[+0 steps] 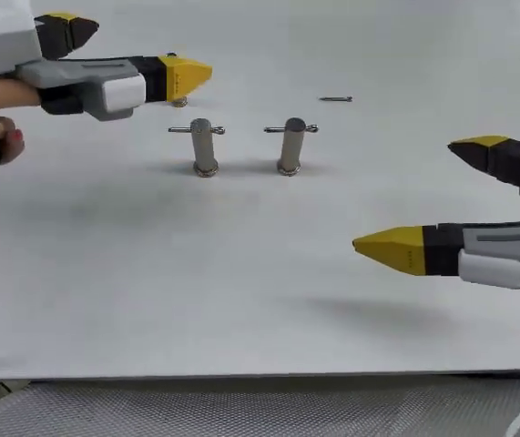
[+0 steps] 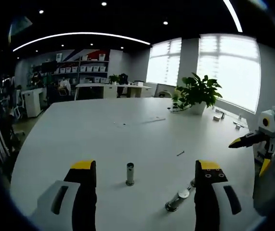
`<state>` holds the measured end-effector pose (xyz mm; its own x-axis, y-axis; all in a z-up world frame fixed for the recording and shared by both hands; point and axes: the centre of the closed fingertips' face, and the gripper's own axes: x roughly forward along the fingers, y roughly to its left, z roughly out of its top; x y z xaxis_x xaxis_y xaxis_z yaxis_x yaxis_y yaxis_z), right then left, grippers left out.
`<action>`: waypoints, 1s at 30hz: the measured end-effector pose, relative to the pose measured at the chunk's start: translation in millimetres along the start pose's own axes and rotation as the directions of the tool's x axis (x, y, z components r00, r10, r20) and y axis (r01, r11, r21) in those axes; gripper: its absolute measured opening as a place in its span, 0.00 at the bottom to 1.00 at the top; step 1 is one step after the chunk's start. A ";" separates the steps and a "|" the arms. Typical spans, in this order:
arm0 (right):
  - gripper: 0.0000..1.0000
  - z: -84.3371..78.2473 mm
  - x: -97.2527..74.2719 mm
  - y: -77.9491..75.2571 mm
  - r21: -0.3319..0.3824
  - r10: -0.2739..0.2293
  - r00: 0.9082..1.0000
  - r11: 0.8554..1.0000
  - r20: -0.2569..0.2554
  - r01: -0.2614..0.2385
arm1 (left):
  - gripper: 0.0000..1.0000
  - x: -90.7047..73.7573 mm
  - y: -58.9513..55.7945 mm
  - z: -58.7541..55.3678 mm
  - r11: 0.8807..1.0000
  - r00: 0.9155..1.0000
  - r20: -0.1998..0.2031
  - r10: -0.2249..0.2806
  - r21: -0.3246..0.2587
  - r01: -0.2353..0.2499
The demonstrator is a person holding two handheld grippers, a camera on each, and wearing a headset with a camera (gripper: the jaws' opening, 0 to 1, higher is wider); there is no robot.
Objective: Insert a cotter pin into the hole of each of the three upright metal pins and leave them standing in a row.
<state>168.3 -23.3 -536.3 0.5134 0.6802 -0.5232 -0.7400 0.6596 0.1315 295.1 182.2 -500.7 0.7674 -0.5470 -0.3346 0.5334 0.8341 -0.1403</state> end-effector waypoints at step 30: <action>0.97 -6.2 -10.1 -0.5 0.086 -0.019 1.000 0.996 0.016 0.018 | 0.17 53.0 34.0 -41.6 1.000 0.990 -0.142 0.008 0.007 -0.007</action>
<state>160.8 -32.5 -536.2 0.5341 0.6725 -0.5124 -0.6910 0.6964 0.1938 339.1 184.5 -562.0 0.7136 -0.5246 -0.4643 0.5303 0.8376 -0.1312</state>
